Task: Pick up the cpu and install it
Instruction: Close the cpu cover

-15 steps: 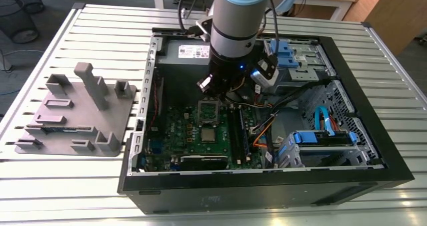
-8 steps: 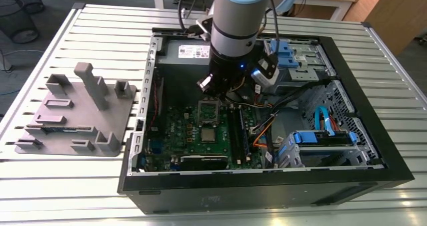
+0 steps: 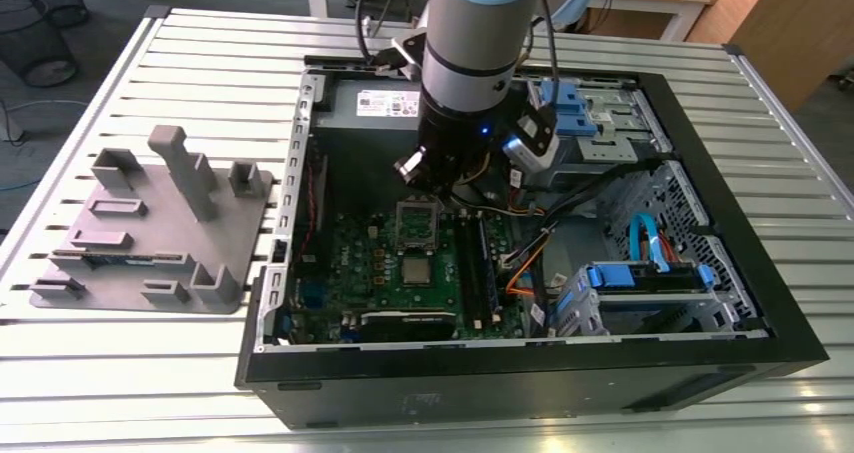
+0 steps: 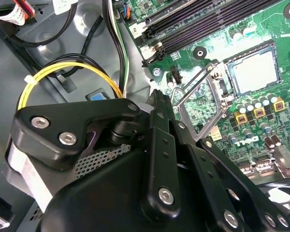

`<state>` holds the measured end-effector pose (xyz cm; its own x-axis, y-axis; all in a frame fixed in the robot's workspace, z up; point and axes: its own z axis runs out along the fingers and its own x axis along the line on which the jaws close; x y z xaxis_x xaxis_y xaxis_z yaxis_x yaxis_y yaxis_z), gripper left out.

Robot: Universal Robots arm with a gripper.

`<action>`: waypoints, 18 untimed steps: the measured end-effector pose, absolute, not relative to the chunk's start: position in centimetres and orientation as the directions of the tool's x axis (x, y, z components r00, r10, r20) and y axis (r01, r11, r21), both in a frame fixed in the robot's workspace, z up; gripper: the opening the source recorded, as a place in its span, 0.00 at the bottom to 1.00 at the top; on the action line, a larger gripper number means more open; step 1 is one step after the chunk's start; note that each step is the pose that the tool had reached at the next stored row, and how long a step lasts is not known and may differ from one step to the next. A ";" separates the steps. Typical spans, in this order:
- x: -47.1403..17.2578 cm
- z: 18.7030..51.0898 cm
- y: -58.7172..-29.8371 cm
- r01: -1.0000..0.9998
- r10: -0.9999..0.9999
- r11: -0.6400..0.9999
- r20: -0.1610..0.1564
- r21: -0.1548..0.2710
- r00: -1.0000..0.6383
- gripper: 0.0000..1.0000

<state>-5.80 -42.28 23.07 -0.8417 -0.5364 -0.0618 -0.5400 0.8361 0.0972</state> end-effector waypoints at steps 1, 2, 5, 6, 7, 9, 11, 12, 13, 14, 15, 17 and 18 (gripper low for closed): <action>-5.8 23.1 -42.3 -0.542 -0.538 0.835 -0.062 0.097 -0.840 0.11; -5.8 23.1 -42.3 -0.544 -0.541 0.833 -0.061 0.097 -0.839 0.11; -5.8 23.1 -42.3 -0.551 -0.548 0.829 -0.061 0.096 -0.835 0.11; -5.8 23.1 -42.3 -0.553 -0.550 0.828 -0.061 0.096 -0.833 0.11; -5.8 23.1 -42.3 -0.555 -0.552 0.826 -0.061 0.096 -0.832 0.11; -5.8 23.2 -42.3 -0.559 -0.556 0.823 -0.061 0.096 -0.829 0.11; -5.8 23.2 -42.3 -0.562 -0.559 0.821 -0.060 0.096 -0.827 0.11; -5.8 23.2 -42.3 -0.564 -0.561 0.820 -0.059 0.097 -0.826 0.11; -5.8 23.2 -42.3 -0.566 -0.562 0.819 -0.059 0.097 -0.825 0.11; -5.8 23.2 -42.3 -0.567 -0.564 0.818 -0.059 0.097 -0.824 0.11; -5.8 23.2 -42.3 -0.569 -0.566 0.817 -0.058 0.097 -0.822 0.11; -5.8 23.2 -42.3 -0.573 -0.570 0.814 -0.058 0.098 -0.819 0.11; -5.8 23.2 -42.3 -0.575 -0.572 0.812 -0.057 0.098 -0.818 0.11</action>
